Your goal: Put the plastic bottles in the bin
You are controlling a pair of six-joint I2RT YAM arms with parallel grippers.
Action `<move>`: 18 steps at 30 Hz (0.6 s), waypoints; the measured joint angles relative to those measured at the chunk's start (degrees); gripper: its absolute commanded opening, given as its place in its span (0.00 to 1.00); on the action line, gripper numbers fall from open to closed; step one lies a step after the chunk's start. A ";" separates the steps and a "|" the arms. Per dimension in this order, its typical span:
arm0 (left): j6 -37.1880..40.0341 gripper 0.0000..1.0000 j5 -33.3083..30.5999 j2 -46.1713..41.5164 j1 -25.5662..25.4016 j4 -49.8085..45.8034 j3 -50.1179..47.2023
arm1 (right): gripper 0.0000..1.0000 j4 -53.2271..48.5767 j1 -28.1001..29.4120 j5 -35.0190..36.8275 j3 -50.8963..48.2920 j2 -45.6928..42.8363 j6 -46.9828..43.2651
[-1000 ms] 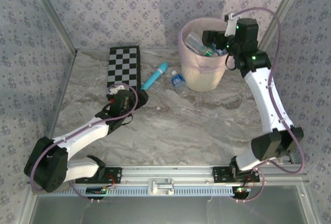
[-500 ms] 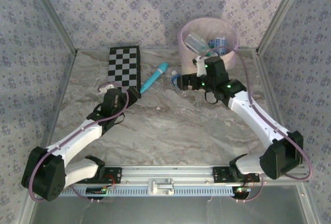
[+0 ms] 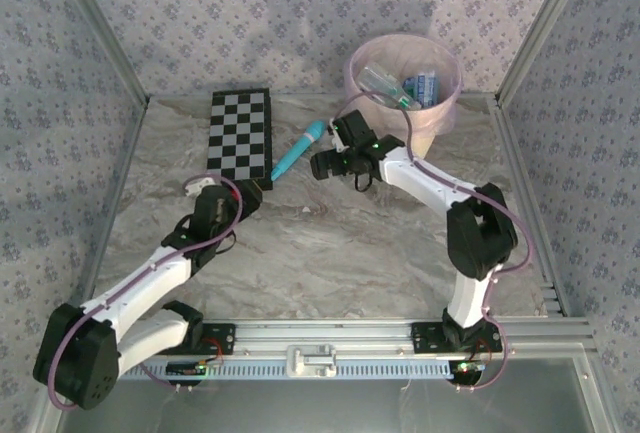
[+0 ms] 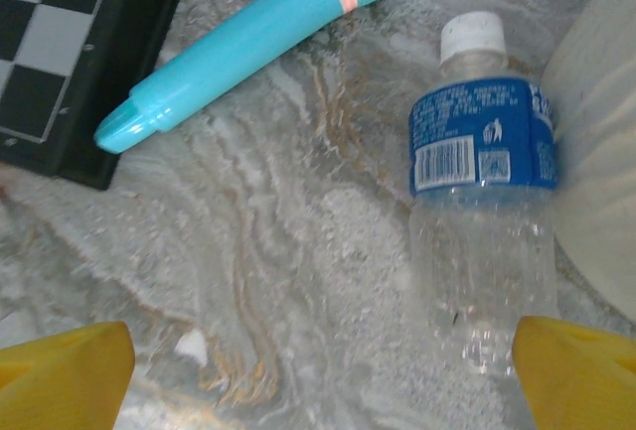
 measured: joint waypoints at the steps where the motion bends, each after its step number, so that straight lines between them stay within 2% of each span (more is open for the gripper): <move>1: -0.13 1.00 -0.24 -0.48 0.02 -0.28 -0.33 | 0.99 -0.57 0.37 1.31 1.38 1.36 -0.37; 9: -0.33 1.00 -1.01 -2.12 0.33 -0.96 -0.92 | 1.00 -8.50 3.50 17.42 15.23 16.09 -7.52; 13: -0.37 1.00 -1.01 -2.12 0.33 -1.11 -0.96 | 1.00 -11.37 5.01 24.50 18.18 20.87 -11.39; 18: -0.83 1.00 -1.01 -2.12 0.33 -1.49 -1.07 | 1.00 -13.77 5.64 29.62 18.75 23.54 -13.97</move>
